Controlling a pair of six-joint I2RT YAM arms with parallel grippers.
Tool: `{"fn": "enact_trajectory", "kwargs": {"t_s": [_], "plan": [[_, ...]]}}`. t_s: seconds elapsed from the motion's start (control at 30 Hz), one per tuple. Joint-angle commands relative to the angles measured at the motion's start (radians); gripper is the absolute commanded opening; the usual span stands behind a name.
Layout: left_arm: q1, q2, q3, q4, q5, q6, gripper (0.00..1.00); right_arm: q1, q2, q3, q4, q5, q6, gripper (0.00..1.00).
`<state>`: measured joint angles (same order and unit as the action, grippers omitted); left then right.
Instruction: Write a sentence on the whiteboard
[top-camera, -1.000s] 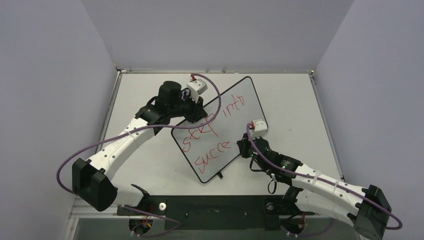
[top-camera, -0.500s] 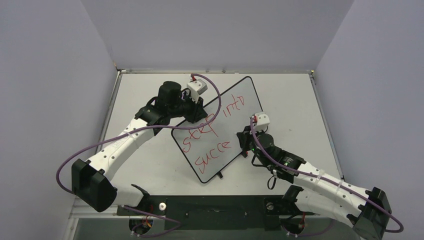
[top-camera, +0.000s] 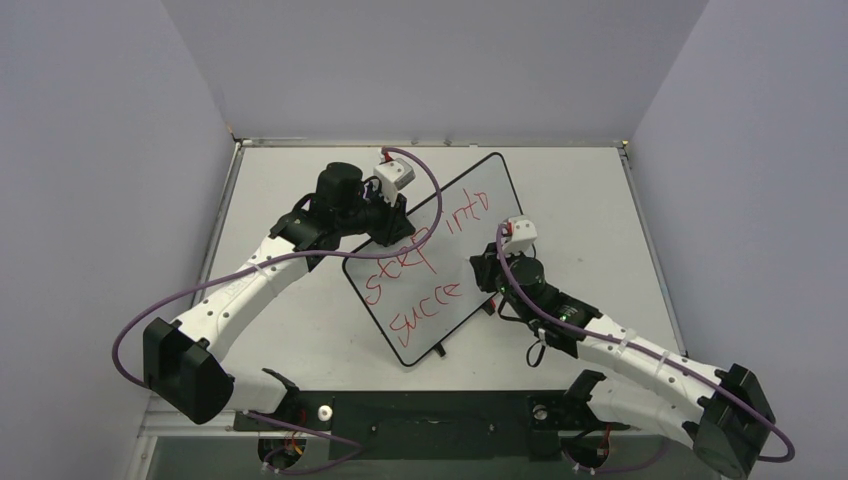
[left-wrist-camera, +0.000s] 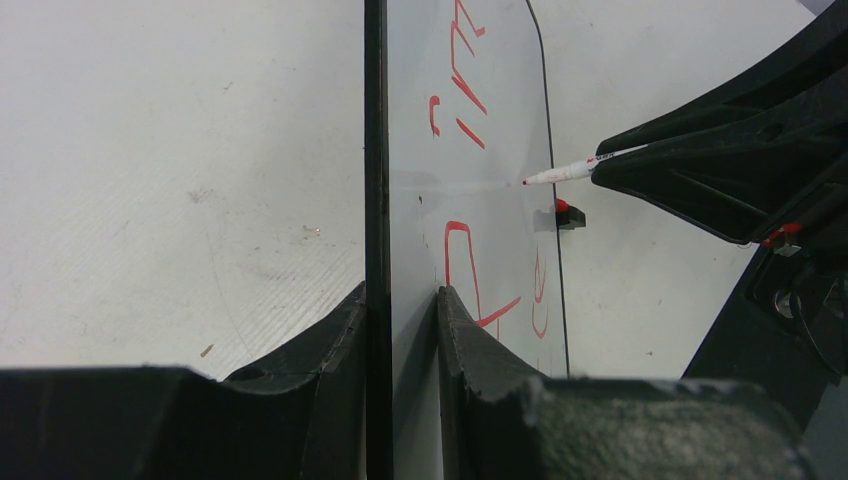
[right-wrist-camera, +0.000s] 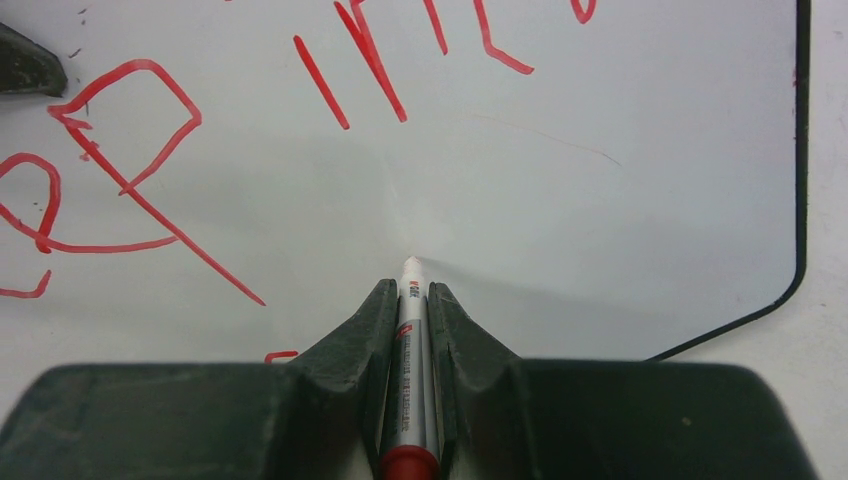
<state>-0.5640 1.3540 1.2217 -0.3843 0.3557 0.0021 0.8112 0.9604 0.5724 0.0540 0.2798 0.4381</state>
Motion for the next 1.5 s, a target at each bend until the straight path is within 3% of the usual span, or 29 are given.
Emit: {"fn": "enact_trajectory", "kwargs": {"t_s": [0.0, 0.37, 0.7, 1.47], "plan": [[-0.005, -0.027, -0.001, 0.09, -0.034, 0.069, 0.0, -0.004, 0.016, -0.01, 0.09, -0.04, 0.018, 0.0], [-0.005, -0.022, 0.001, 0.09, -0.034, 0.07, 0.0, -0.003, 0.041, -0.071, 0.117, -0.07, 0.047, 0.0], [-0.005, -0.021, 0.001, 0.088, -0.033, 0.068, 0.0, -0.004, -0.036, -0.149, 0.088, -0.068, 0.076, 0.0], [-0.005, -0.019, 0.0, 0.088, -0.037, 0.07, 0.0, -0.005, -0.063, -0.191, 0.017, 0.042, 0.089, 0.0]]}}
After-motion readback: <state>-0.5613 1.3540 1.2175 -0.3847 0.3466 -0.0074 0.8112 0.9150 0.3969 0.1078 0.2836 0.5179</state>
